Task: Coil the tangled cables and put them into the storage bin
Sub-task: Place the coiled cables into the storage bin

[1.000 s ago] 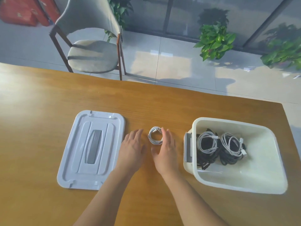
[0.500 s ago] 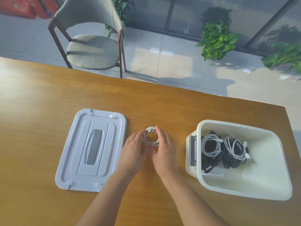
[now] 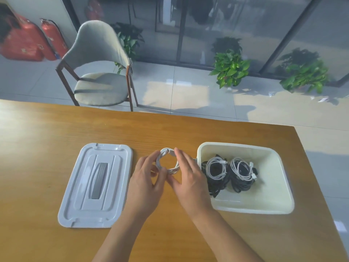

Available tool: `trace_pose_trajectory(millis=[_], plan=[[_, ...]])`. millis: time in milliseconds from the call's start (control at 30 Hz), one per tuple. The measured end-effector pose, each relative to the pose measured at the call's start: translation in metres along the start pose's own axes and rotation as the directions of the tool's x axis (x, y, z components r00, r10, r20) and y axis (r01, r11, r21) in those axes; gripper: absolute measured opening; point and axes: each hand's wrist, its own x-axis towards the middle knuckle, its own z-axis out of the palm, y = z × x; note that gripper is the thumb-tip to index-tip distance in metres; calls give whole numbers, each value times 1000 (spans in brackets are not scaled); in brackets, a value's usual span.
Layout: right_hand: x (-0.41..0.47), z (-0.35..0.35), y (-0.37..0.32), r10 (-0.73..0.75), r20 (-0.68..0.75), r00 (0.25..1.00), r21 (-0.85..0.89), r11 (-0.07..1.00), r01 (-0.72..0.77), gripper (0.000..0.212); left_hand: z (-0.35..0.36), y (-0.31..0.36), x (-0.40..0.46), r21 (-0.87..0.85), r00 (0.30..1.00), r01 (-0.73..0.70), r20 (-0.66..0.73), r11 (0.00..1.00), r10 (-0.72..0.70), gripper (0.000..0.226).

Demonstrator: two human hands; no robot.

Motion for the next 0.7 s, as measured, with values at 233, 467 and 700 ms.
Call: trace_pose_trajectory(millis=[233,467,700], plan=[[-12,-72,49,59,-57,997,-32,998,-61,74,56,52,-5,13,989,-99,115,995,97,48],[-17,-121,111,147,-31,989,-11,989,-147,74,119,80,-4,49,969,-133,216,990,120,52],[-12,-129,162,235,80,969,-41,972,-232,74,166,78,3,150,950,-125,305,981,74,50]])
